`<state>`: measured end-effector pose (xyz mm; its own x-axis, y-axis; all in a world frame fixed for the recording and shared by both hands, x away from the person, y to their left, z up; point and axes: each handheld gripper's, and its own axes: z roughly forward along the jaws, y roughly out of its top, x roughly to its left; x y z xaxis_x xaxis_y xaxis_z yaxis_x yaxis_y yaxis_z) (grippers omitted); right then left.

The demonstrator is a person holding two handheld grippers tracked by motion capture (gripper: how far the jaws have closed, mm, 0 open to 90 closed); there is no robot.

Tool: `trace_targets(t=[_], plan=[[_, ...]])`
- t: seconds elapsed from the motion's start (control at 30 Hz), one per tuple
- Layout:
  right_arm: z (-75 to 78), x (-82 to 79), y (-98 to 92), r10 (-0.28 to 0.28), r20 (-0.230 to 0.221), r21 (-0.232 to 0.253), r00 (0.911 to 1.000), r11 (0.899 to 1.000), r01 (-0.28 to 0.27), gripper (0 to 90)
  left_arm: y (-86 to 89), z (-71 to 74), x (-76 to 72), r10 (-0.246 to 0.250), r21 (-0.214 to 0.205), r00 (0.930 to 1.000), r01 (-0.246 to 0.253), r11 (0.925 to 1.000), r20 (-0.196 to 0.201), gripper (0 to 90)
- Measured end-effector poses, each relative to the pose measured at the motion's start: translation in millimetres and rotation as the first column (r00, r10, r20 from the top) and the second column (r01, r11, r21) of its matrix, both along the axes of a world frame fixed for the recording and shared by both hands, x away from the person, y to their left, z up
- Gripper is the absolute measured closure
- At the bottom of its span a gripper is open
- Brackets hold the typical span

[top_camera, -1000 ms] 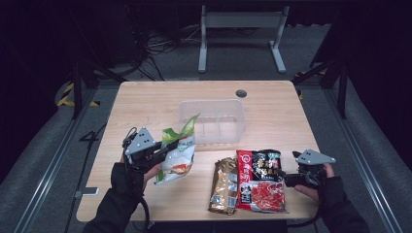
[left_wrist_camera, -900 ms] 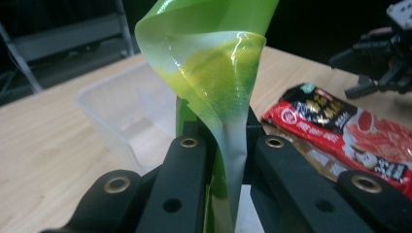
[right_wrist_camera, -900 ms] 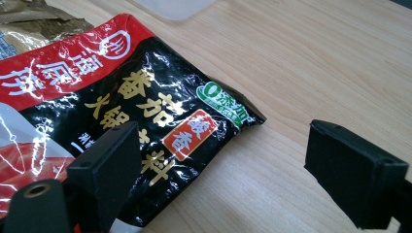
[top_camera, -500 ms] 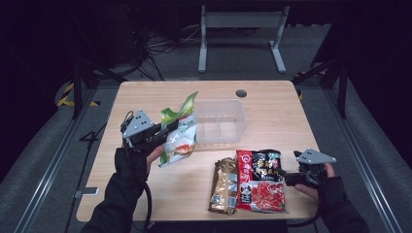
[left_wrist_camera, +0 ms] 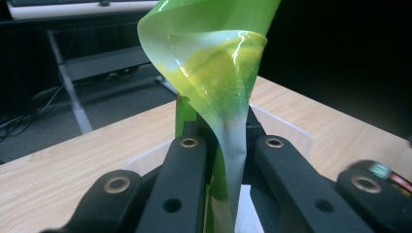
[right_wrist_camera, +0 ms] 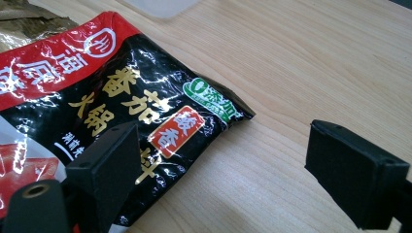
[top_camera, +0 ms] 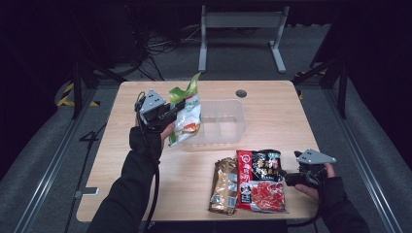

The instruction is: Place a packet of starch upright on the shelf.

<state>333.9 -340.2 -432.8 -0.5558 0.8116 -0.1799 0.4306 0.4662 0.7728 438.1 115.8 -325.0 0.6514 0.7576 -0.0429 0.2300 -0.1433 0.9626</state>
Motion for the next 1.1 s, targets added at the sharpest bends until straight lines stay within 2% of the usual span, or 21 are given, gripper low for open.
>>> trace_targets(t=[0.07,0.13,0.33,0.5,0.67,0.87,1.1], plan=[[-0.5,0.2,-0.3,-0.001,-0.001,-0.002,1.0000,1.000,0.001,13.4,-3.5,-3.3,7.9,0.012,-0.013,0.9999,-0.012,0.9998,-0.011,86.0],[-1.4,0.6,-0.3,0.000,-0.003,-0.004,1.0000,1.000,0.000,13.4,-7.1,-5.3,13.4,0.027,0.000,0.9996,-0.027,0.9996,-0.013,86.0],[-2.8,0.9,-0.8,0.001,-0.005,-0.009,1.0000,1.000,-0.001,13.2,-13.9,-13.3,34.7,0.064,0.002,0.9979,-0.064,0.9979,-0.012,86.0],[-2.2,0.9,-2.0,-0.005,-0.001,-0.005,1.0000,1.000,0.005,13.1,-20.1,-19.3,48.1,0.101,0.027,0.9949,-0.101,0.9945,0.004,86.0],[-3.6,0.8,-1.5,0.001,-0.006,-0.015,1.0000,1.000,-0.001,13.2,-24.9,-26.8,59.0,0.124,0.022,0.9922,-0.124,0.9920,0.017,86.0],[-3.8,0.2,-1.4,0.000,-0.005,-0.016,1.0000,1.000,0.000,13.2,-33.6,-41.6,67.8,0.157,0.033,0.9874,-0.158,0.9869,0.018,85.9],[-3.9,0.0,-2.9,0.000,-0.003,-0.016,1.0000,1.000,0.000,13.2,-34.3,-59.1,69.7,0.181,0.001,0.9833,-0.181,0.9835,0.018,85.9]])
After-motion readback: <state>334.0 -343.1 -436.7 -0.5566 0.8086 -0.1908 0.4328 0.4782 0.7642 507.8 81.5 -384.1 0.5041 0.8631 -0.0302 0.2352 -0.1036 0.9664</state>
